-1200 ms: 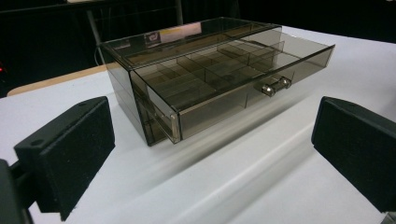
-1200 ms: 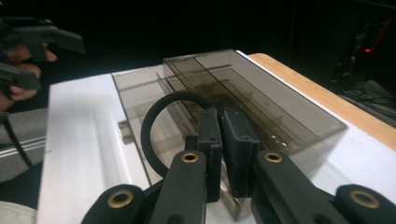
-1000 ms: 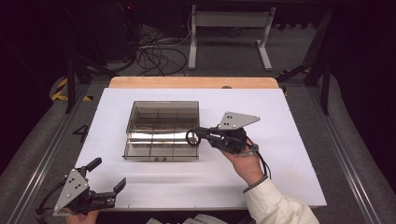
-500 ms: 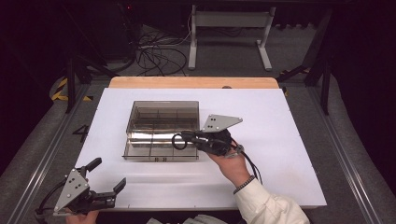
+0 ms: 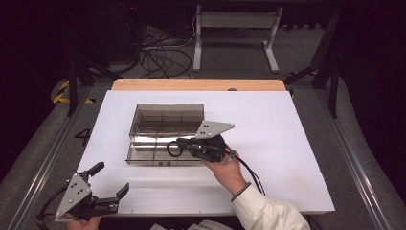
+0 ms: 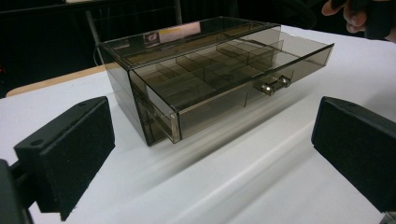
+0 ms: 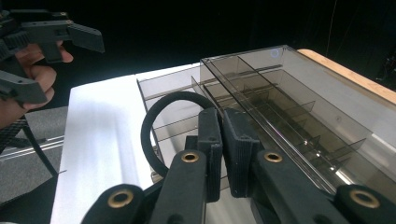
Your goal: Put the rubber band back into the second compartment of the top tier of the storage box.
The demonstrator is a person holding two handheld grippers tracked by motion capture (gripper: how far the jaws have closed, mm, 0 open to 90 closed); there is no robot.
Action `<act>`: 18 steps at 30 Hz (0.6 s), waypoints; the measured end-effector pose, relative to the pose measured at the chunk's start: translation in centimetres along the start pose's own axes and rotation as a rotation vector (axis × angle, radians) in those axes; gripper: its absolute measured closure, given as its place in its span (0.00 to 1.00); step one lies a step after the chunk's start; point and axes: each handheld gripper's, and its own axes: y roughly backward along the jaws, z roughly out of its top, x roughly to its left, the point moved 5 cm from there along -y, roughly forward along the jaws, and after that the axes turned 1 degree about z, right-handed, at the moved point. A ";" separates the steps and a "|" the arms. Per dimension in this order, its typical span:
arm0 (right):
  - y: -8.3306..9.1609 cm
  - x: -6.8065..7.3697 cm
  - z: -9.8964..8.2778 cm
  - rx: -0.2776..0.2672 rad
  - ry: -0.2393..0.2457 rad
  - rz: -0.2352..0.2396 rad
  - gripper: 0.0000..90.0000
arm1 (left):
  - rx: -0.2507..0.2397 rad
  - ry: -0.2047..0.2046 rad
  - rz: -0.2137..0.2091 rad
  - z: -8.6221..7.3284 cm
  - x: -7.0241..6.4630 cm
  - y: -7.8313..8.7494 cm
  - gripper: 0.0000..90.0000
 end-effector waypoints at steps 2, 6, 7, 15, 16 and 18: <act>-0.4 0.0 -0.1 0.006 -0.003 -0.002 0.96 | -0.001 -0.003 0.002 0.0 0.0 0.0 0.00; -1.0 0.0 -0.4 0.018 -0.010 -0.010 0.96 | -0.003 0.000 -0.001 0.0 0.0 0.0 0.00; -1.2 0.0 -0.5 0.020 -0.011 -0.010 0.96 | -0.003 -0.001 -0.001 0.0 0.0 0.0 0.00; -2.1 -0.1 -0.8 0.035 -0.002 -0.030 0.96 | -0.002 -0.004 -0.001 0.0 0.0 0.0 0.00; -2.2 -0.1 -0.8 0.037 0.001 -0.029 0.96 | -0.003 -0.005 -0.001 0.0 -0.1 0.0 0.00; -2.4 -0.1 -0.9 0.041 -0.001 -0.031 0.96 | -0.003 -0.008 -0.002 0.0 0.0 0.0 0.00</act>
